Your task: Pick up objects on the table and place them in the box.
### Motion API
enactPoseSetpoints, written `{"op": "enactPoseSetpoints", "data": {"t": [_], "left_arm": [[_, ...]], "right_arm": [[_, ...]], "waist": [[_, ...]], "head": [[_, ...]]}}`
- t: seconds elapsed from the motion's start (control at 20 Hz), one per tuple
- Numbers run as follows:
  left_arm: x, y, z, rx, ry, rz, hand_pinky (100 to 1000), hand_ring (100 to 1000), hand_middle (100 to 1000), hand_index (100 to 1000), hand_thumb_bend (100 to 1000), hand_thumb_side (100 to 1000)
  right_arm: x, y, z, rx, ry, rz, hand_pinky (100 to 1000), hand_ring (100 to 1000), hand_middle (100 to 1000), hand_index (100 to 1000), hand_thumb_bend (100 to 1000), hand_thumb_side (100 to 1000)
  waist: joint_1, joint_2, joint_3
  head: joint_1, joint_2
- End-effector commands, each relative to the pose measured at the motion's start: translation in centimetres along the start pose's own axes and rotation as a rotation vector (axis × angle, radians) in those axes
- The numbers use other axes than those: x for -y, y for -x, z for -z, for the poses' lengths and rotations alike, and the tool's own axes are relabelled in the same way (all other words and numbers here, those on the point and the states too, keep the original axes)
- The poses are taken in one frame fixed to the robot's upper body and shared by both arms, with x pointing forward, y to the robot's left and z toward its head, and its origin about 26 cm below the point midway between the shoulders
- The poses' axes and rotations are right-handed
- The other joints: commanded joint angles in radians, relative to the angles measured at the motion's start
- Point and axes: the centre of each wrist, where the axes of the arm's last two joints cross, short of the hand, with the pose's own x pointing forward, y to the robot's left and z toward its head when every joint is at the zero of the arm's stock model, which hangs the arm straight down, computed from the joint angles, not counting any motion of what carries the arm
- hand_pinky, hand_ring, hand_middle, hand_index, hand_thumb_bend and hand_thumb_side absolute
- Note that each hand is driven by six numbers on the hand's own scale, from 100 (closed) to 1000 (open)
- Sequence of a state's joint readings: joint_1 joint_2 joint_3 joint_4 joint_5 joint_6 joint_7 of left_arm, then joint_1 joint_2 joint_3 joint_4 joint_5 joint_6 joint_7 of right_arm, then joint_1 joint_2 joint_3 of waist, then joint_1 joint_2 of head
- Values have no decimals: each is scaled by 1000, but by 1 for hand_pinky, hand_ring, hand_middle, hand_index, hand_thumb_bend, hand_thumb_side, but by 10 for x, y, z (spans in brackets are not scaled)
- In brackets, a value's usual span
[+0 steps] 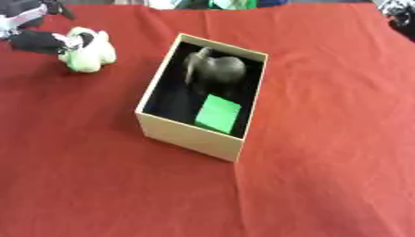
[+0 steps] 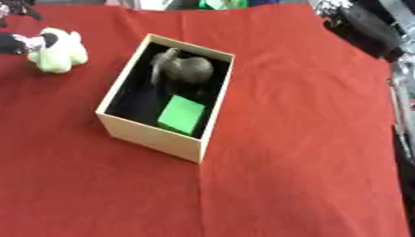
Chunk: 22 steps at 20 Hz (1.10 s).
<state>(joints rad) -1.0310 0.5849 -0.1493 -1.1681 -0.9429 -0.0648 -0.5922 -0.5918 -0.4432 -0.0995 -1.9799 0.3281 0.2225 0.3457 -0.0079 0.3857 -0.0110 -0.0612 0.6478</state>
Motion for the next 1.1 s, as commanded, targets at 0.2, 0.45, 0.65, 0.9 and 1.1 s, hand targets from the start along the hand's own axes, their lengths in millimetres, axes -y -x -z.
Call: {"op": "enactPoseSetpoints", "data": {"t": [0.2, 0.45, 0.65, 0.9, 1.1], "left_arm": [[-9, 9, 1, -57, 7, 39, 738, 921, 857, 879, 406, 903], [-5, 10, 4, -82, 2, 69, 729, 916, 853, 874, 515, 908], [-4, 8, 5, -103, -42, 122, 694, 886, 844, 866, 423, 774], [-2, 8, 7, -99, -62, 117, 659, 873, 843, 880, 395, 748], [0, 10, 8, -108, -56, 116, 649, 868, 837, 887, 403, 774]], "right_arm": [[7, -8, 1, 35, 17, -9, 820, 785, 616, 1000, 100, 800], [7, -8, 1, 35, 17, -3, 819, 784, 615, 1000, 100, 805], [6, -9, 2, 37, 13, 1, 819, 784, 614, 1000, 100, 810], [6, -9, 2, 36, 14, 7, 818, 784, 611, 1000, 100, 814], [6, -9, 2, 38, 18, 14, 818, 783, 610, 1000, 100, 815]], "waist": [[1, -10, -6], [0, 0, -9], [-2, 7, -11], [-3, 14, -12], [-4, 19, -15]], "head": [[9, -21], [13, -29], [17, -36], [20, -41], [25, -48]]}}
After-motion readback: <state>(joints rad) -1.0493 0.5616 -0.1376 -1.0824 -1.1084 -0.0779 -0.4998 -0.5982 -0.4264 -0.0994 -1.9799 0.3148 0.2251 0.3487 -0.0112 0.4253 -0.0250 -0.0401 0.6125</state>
